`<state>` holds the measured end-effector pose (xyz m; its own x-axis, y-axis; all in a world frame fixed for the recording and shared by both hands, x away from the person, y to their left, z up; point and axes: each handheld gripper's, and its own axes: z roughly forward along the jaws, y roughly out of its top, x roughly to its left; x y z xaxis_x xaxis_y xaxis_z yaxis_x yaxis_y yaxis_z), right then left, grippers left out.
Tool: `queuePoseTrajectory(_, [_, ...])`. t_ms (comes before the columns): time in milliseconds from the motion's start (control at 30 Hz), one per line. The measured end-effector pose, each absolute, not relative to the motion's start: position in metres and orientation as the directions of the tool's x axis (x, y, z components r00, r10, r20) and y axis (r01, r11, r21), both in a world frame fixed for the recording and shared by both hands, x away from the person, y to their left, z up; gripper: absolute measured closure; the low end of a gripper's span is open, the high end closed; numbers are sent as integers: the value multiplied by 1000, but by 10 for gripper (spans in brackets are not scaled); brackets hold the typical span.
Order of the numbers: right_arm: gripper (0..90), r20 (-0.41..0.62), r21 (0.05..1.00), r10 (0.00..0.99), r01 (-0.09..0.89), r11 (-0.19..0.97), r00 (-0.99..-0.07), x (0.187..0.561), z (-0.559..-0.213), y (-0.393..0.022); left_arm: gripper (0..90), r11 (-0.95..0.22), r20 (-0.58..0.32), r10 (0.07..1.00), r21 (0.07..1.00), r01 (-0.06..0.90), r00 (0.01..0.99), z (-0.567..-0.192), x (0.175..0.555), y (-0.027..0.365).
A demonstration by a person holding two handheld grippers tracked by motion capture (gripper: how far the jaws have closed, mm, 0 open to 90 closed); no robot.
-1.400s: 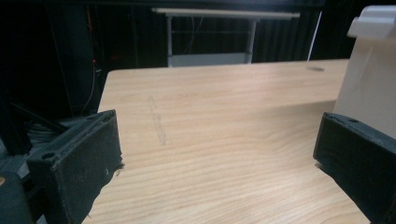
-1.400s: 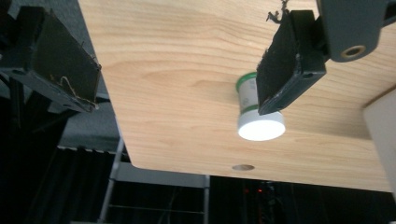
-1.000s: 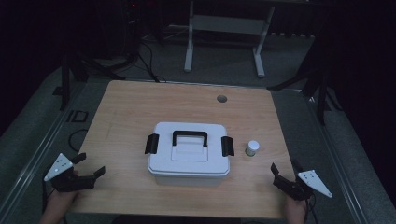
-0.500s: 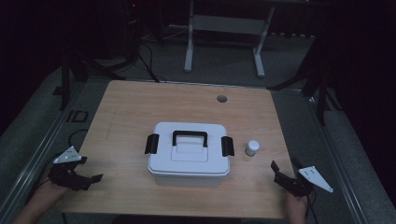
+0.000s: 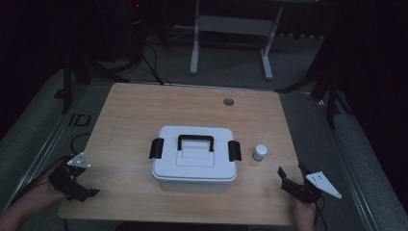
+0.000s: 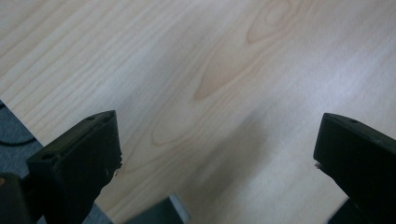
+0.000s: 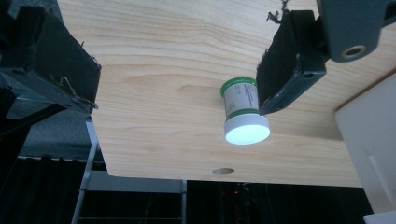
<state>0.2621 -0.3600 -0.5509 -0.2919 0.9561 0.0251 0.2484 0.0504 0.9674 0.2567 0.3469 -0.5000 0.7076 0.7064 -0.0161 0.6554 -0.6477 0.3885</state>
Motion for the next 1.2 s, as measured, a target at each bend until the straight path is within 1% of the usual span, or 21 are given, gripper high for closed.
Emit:
queuePoseTrajectory(67, [133,21,967,955,250,56,-296,262,-551,-359,3,-657,-11,702,374,654,712,-499,257,346])
queuePoseTrajectory(100, [133,20,966,954,250,58,-298,262,-551,-359,3,-679,0,692,339,652,721,-500,257,342])
queuePoseTrajectory(200, [133,18,966,954,251,60,-298,262,-551,-358,3,-685,7,690,328,650,723,-500,257,340])
queuePoseTrajectory(233, [133,15,966,954,250,63,-299,262,-551,-358,3,-710,22,676,286,643,737,-500,257,336])
queuePoseTrajectory(367, [132,14,966,953,251,66,-304,262,-552,-358,3,-734,0,659,219,643,752,-494,259,332])
queuePoseTrajectory(400, [132,14,966,953,251,66,-304,262,-552,-358,3,-734,0,659,219,643,752,-494,259,332])
queuePoseTrajectory(433, [132,14,965,953,253,66,-304,262,-552,-358,3,-748,-34,644,178,639,764,-489,260,330])
queuePoseTrajectory(500, [132,14,964,953,256,68,-304,262,-552,-358,3,-764,-46,631,137,630,775,-488,260,327])
queuePoseTrajectory(533, [132,14,964,953,256,68,-304,262,-552,-358,3,-764,-46,631,137,630,775,-488,260,327])
queuePoseTrajectory(567, [131,12,964,953,256,69,-304,262,-552,-357,3,-776,-36,622,103,622,782,-487,260,325])
queuePoseTrajectory(733, [131,13,964,953,258,69,-303,262,-552,-357,3,-786,-57,610,77,613,790,-484,262,321])
queuePoseTrajectory(800, [131,4,962,953,261,79,-302,263,-552,-357,3,-796,-61,600,49,603,798,-480,264,317])
queuePoseTrajectory(933, [130,3,960,953,267,82,-304,263,-552,-356,4,-801,-59,595,37,598,801,-475,266,314])
queuePoseTrajectory(967, [129,2,960,952,268,84,-306,264,-553,-356,27,-805,-58,591,31,593,805,-472,268,312])
queuePoseTrajectory(1000, [129,2,960,952,269,85,-307,264,-553,-356,30,-807,-56,587,29,589,807,-469,269,310])
queuePoseTrajectory(1200, [129,0,958,951,272,88,-308,264,-553,-356,31,-822,-53,568,21,570,821,-454,274,300])
